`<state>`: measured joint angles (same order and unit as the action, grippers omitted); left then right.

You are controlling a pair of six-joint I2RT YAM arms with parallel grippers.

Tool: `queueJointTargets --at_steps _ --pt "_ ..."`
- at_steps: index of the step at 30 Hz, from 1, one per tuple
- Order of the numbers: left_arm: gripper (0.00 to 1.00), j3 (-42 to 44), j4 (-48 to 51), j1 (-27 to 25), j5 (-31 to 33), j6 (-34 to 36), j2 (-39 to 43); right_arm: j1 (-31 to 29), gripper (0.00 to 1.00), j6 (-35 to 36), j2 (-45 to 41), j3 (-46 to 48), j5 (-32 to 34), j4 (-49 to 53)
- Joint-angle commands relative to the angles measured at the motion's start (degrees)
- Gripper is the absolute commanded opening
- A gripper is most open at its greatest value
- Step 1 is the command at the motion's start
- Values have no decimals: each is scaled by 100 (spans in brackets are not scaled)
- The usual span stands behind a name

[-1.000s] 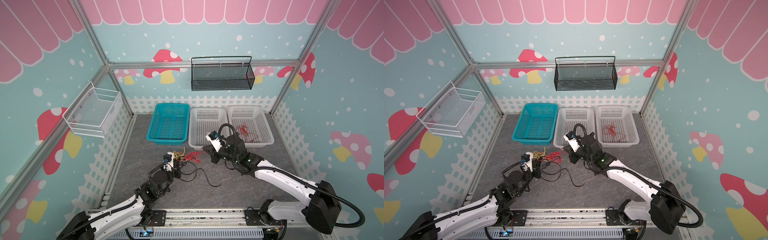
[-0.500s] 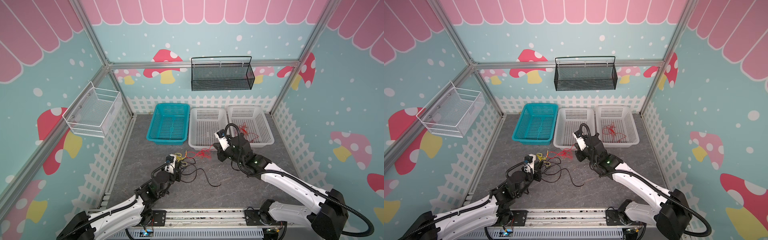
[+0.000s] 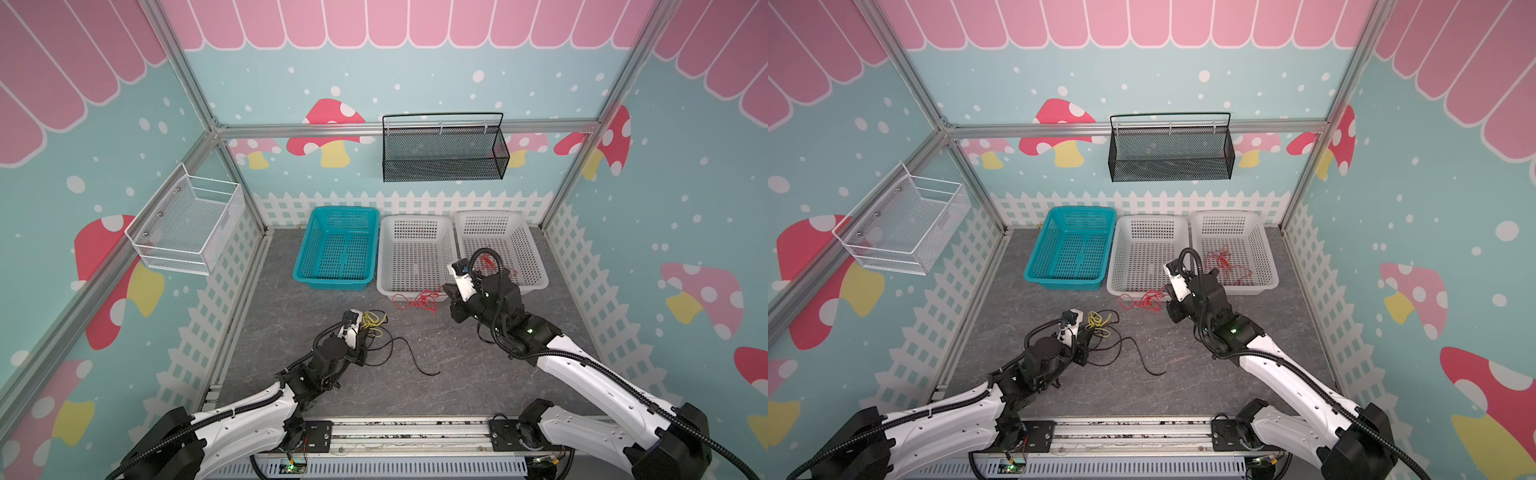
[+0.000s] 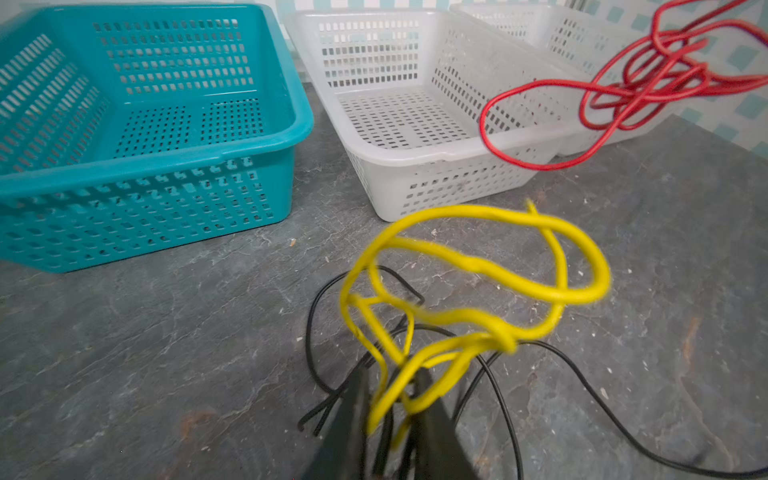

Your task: Untangle the cables

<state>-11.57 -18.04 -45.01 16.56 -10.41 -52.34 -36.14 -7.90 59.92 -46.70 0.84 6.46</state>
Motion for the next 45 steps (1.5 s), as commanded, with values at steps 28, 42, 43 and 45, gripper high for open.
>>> queueJointTargets --at_steps 28,42,43,45 --pt "57 -412 -1008 -166 -727 1283 98 -33 0 95 195 -80 -811 -433" --pt "47 -1042 -1545 -376 -733 1402 -1166 -36 0 113 402 -173 -1029 -373" --pt "45 -1072 -1544 -390 -756 1419 -1217 -34 0 113 414 -188 -1063 -373" --pt "39 -1106 -1571 -411 -744 1415 -1308 -33 0 113 422 -216 -1110 -374"
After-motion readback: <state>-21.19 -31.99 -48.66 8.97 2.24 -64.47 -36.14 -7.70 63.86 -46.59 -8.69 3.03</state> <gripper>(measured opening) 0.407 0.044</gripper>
